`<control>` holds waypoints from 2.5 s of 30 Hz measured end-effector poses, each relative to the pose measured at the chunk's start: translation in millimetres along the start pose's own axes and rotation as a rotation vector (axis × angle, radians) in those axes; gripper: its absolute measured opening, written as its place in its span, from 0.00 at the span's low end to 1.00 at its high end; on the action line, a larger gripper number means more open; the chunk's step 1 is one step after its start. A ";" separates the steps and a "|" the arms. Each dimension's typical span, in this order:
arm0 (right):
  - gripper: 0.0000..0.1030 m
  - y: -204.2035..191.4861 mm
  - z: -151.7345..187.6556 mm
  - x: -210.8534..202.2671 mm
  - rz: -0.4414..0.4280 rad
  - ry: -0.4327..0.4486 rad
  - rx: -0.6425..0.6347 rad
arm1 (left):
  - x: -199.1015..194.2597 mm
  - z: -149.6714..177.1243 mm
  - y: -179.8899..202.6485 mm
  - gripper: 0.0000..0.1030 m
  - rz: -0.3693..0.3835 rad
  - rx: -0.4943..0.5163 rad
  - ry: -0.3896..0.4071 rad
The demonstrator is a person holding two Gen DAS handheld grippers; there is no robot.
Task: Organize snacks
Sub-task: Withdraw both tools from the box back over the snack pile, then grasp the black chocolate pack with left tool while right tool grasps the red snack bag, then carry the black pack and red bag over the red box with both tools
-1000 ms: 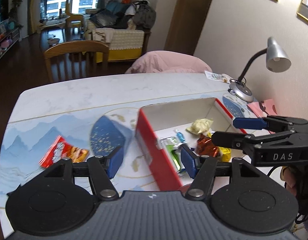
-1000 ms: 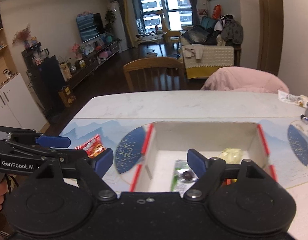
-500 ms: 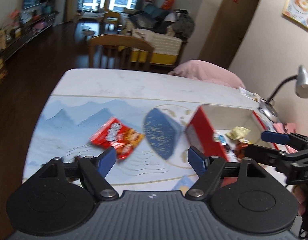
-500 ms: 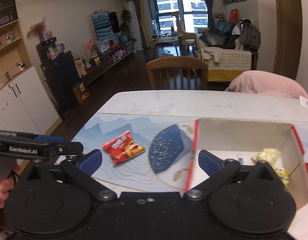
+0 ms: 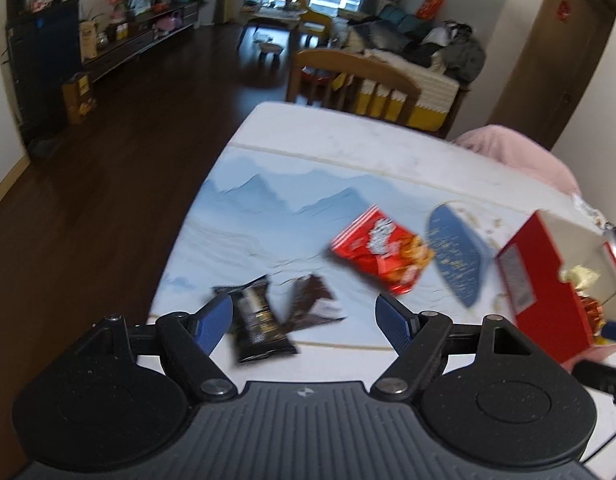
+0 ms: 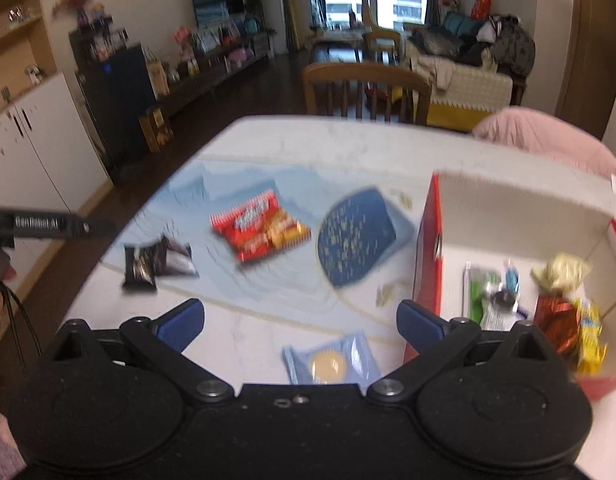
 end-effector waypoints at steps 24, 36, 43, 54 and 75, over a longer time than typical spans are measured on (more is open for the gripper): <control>0.99 -34.1 -87.8 98.2 0.017 -0.082 -0.196 | 94.5 -9.2 -43.9 0.76 -0.090 -0.111 -0.178; 0.99 -55.2 -121.1 180.6 0.004 -0.173 -0.450 | 110.5 -13.7 -43.9 0.76 -0.137 -0.143 -0.192; 0.97 -58.1 -125.4 205.5 0.014 -0.196 -0.497 | 111.9 -10.7 -36.0 0.74 -0.172 -0.102 -0.179; 0.81 -57.7 -123.2 205.9 -0.014 -0.226 -0.409 | 107.3 -5.3 -25.8 0.50 -0.191 -0.038 -0.170; 0.67 -43.2 -53.8 141.5 0.019 -0.253 -0.119 | 84.0 15.9 -40.0 0.37 -0.125 -0.131 -0.198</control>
Point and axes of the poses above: each gripper's, at about its wrist camera, not at the fingertips, and x roughly the way its jaws point, y to its right, z to its underside, the point moved 4 cm from there along x, roughly the way its jaws point, and after that the axes turned 11 degrees about -y, right-handed, at the moved point
